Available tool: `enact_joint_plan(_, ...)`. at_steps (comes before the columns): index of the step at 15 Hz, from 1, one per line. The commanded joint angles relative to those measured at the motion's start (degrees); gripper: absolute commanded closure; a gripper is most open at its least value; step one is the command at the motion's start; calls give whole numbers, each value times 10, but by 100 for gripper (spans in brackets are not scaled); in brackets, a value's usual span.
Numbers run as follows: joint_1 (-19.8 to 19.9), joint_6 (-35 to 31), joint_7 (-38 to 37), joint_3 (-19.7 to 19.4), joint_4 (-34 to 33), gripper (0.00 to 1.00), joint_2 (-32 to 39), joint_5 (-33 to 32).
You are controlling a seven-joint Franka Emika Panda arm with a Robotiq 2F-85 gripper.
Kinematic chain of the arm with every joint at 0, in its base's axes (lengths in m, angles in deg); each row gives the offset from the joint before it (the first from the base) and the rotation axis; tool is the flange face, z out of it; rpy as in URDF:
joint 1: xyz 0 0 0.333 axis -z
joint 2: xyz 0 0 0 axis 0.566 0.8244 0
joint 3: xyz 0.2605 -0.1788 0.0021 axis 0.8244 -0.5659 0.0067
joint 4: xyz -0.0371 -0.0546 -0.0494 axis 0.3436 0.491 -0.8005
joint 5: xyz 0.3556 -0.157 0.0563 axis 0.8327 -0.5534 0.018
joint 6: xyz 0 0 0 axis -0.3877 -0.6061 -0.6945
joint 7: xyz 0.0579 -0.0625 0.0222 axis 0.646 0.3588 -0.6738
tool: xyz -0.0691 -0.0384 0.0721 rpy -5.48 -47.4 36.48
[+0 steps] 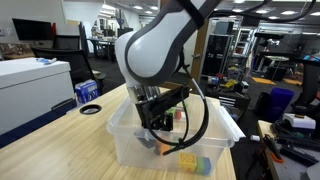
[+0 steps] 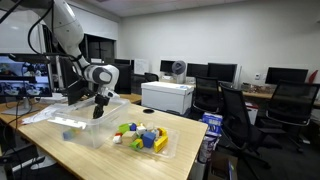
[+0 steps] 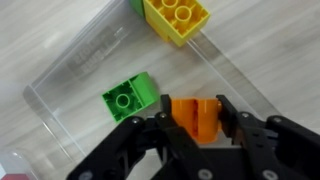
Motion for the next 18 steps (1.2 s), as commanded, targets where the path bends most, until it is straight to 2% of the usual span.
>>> enact_joint_plan(1, -23, 17, -52, -17, 3, 78, -31, -15)
enact_joint_plan(3, -44, 33, -101, -24, 5, 78, -67, -41)
enact_joint_plan(6, -64, 96, -187, -24, -4, 78, -132, -85)
enact_joint_plan(10, -64, 180, -310, -9, -24, 78, -221, -160)
enact_joint_plan(12, -47, 197, -360, -6, -25, 78, -255, -191)
enact_joint_plan(13, -25, 206, -386, -9, -24, 78, -276, -200)
enact_joint_plan(18, 63, 198, -435, -43, -31, 78, -284, -212)
